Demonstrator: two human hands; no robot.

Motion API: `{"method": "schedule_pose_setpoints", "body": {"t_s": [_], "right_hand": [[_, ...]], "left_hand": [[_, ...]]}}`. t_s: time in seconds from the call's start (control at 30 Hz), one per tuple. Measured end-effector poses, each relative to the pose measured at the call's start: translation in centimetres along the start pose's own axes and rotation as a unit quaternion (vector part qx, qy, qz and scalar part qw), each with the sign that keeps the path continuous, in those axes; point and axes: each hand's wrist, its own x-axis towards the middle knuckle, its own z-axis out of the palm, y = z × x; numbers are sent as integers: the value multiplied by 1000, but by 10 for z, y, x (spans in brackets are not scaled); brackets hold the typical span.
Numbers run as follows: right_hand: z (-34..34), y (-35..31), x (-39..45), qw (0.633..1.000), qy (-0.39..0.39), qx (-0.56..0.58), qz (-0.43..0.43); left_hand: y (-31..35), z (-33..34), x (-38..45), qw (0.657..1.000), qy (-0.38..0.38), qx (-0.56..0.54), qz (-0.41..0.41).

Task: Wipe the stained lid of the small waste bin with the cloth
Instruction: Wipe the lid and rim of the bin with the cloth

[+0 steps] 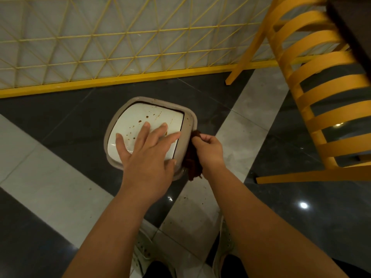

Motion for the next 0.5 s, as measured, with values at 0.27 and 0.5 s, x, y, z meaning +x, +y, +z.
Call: {"method": "schedule_pose_setpoints", "body": {"t_s": [0.27,0.5], "right_hand": [[13,61,-62,990,72,121,13],[25,87,-85,983,81,162,34]], "left_hand": [[-13,-7,-13,999,-22,44,9],[-13,-5,-14,999,-20,27,-2]]}}
